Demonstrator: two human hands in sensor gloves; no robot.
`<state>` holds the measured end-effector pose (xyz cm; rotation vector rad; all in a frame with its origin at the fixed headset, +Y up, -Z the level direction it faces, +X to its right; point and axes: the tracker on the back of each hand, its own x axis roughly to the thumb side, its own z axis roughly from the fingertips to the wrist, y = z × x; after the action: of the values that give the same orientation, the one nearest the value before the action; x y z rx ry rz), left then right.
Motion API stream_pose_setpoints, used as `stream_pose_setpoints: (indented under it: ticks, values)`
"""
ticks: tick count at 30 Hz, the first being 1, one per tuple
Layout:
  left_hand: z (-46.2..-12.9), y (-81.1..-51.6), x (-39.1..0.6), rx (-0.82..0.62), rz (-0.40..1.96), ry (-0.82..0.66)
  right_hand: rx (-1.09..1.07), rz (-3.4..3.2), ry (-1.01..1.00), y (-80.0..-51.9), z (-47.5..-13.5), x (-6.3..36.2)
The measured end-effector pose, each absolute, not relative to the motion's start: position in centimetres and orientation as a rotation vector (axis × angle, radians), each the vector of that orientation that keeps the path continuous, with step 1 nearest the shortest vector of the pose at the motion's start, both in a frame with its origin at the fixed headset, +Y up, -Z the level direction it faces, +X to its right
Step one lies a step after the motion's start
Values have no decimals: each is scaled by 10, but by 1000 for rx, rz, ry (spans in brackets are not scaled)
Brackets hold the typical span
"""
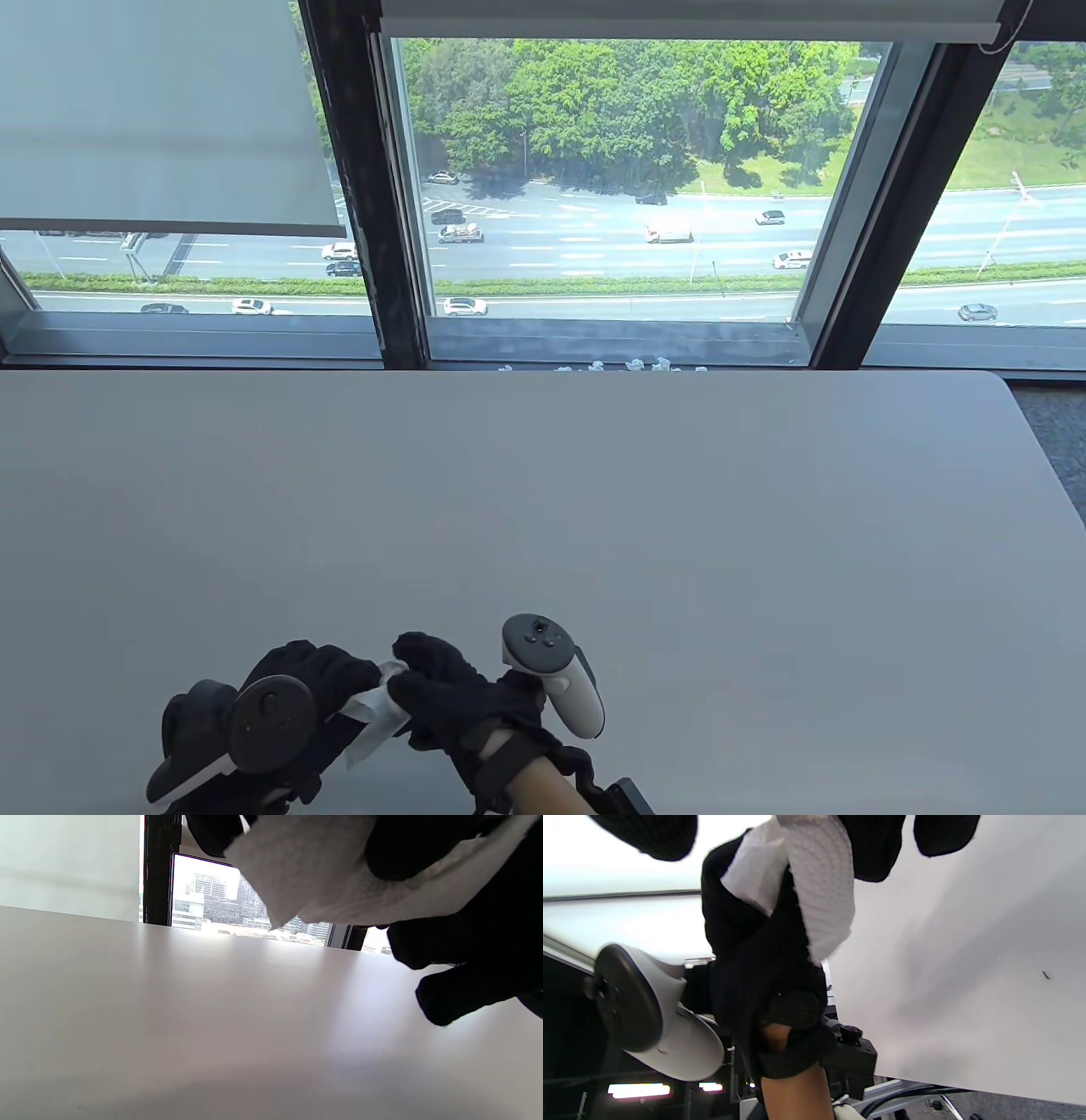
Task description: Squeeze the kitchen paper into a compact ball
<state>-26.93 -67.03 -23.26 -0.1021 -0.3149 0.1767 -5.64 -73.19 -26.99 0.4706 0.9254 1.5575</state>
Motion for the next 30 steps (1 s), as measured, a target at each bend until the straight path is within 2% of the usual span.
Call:
stream_pose_setpoints:
  ticks: [3, 6, 10, 13, 17, 19, 21, 23, 27, 30]
  values:
    - [-228, -673, -262, -134, 162, -393, 393, 1751, 834, -731, -271, -56]
    - [-228, -677, -262, -196, 215, -443, 329, 1609, 856, -738, -278, -47]
    - [-232, -679, -264, -274, 272, -474, 425, 1538, 917, -739, -278, -52]
    - [-229, -680, -261, -224, 195, -439, 466, 1502, 940, -739, -277, -55]
    - [-228, -669, -263, -103, 181, -346, 409, 1503, 940, -744, -276, -52]
    - [-230, -669, -267, -94, 174, -317, 391, 1518, 936, -741, -274, -52]
    - [-232, -669, -269, -54, 132, -269, 452, 1629, 922, -736, -271, -57]
    - [-230, -671, -265, -66, 125, -291, 493, 1681, 949, -735, -268, -64]
    - [-225, -676, -255, -91, 59, -379, 385, 1758, 904, -739, -271, -59]
    - [-229, -678, -260, -195, 193, -414, 350, 1679, 900, -742, -276, -53]
